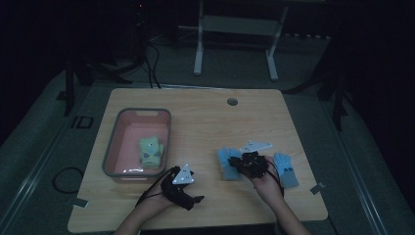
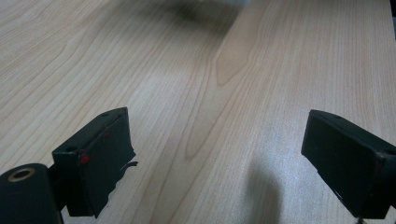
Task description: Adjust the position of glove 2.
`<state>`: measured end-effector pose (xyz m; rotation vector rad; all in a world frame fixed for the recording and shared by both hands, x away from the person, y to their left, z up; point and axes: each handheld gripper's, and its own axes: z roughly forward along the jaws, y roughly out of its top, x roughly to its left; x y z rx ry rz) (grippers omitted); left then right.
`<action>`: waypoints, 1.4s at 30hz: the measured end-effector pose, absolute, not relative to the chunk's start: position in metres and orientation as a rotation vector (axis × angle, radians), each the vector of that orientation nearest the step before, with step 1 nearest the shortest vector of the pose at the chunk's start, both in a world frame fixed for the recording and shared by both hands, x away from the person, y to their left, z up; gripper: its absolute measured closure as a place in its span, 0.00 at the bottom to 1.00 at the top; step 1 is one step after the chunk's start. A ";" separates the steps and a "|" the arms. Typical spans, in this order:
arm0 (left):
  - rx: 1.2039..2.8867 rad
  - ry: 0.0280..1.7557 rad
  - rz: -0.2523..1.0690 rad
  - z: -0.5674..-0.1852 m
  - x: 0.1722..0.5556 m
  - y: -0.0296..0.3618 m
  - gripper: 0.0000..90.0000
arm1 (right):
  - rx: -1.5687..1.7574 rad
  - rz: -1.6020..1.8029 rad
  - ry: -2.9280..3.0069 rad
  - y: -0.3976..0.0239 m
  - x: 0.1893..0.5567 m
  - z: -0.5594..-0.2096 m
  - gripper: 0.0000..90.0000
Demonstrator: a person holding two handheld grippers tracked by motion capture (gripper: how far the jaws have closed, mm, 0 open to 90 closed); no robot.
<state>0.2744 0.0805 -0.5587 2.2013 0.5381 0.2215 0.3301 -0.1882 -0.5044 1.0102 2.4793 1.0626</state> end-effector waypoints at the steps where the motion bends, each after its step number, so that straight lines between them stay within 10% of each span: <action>1: 2.202 0.537 0.220 -0.559 0.274 0.081 0.10 | 1.011 1.047 2.480 -0.187 0.329 -0.507 0.93; 17: 2.206 0.542 0.213 -0.560 0.275 0.082 0.10 | 1.024 0.966 2.532 -0.189 0.343 -0.549 0.76; 42: 2.219 0.535 0.225 -0.562 0.274 0.081 0.10 | 1.041 1.035 2.383 -0.275 0.342 -0.498 0.69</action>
